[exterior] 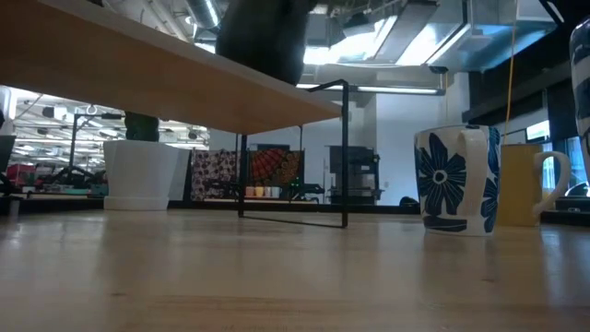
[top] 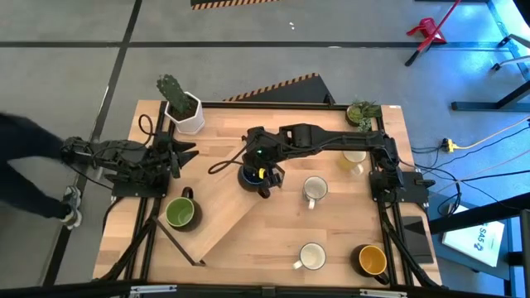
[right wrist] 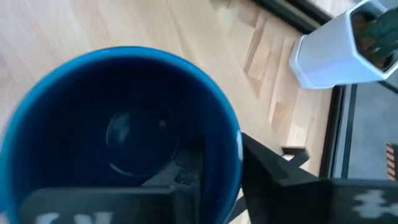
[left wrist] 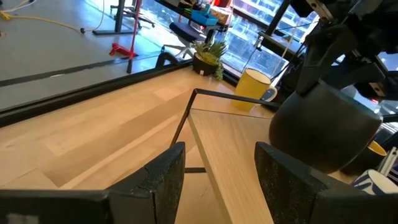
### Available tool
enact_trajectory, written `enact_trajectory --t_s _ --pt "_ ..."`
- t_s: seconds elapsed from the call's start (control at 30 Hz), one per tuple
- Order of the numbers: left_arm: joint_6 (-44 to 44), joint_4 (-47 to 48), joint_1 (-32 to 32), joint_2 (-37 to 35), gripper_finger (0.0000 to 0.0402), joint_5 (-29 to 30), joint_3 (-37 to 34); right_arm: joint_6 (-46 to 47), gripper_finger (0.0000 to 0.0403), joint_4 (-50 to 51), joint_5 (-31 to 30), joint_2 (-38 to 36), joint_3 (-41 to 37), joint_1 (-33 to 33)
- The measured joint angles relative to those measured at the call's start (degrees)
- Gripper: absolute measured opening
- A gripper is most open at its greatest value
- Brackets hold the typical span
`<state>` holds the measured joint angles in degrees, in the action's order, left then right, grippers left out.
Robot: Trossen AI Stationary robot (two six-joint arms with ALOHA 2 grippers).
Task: Place coffee mugs
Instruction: Put the blue black mug on the shelf
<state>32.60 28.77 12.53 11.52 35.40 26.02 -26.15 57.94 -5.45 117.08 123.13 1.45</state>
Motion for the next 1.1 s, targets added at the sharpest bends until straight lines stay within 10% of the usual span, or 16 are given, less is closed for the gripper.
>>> enact_trajectory --t_s 0.53,0.87,1.1 --pt "-0.13 0.03 0.0 0.01 0.0188 -0.04 0.0 -0.73 0.0148 3.0 -1.85 -0.17 11.14 0.28" --pt "-0.14 0.11 -0.02 0.0 0.0188 1.28 0.0 5.14 0.0011 23.12 -14.32 -1.76 10.02 3.3" --pt "-0.11 0.11 -0.04 -0.01 0.0188 2.01 0.0 6.4 0.0002 20.58 -12.41 -0.13 6.3 2.5"
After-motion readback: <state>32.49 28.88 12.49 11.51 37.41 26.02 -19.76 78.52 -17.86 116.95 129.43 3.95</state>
